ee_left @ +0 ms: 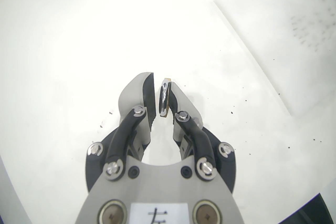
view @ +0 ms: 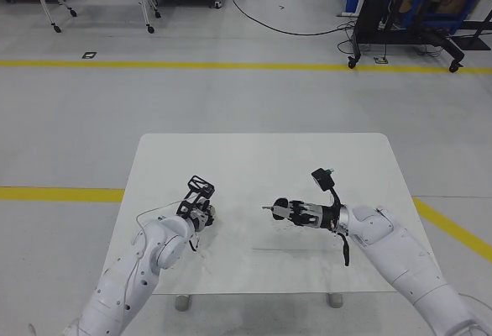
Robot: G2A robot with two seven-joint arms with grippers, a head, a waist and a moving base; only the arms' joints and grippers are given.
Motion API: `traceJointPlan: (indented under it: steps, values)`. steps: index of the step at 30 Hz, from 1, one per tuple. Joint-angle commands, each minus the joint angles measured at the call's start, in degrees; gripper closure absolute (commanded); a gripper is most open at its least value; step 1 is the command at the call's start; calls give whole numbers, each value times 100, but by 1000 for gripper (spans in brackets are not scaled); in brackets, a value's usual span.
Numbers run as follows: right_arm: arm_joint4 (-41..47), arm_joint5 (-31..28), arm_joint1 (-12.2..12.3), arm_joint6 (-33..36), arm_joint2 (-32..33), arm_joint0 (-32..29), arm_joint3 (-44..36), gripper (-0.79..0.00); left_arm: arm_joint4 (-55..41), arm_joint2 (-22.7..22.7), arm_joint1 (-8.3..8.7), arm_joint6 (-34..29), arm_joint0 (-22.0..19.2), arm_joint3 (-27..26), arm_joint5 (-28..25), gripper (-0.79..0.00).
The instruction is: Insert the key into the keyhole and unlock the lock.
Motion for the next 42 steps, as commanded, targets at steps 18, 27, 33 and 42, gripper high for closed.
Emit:
traceJointPlan:
  steps: [18, 27, 33, 42]
  values:
    - [0, 0, 0, 0, 0, 0, 0, 0, -317, -208, -40, 424, 221, -124, -79, 0]
    - [0, 0, 0, 0, 0, 0, 0, 0, -731, -508, -30, 950, 366, -165, -10, 0]
    - [0, 0, 0, 0, 0, 0, 0, 0, -2023, -700, -58, 1162, 406, -13, -585, 0]
    - [-22, 618, -106, -819, -37, -20, -154, 0, -6421, -959, -194, 829, -355, 1833, -2973, 0]
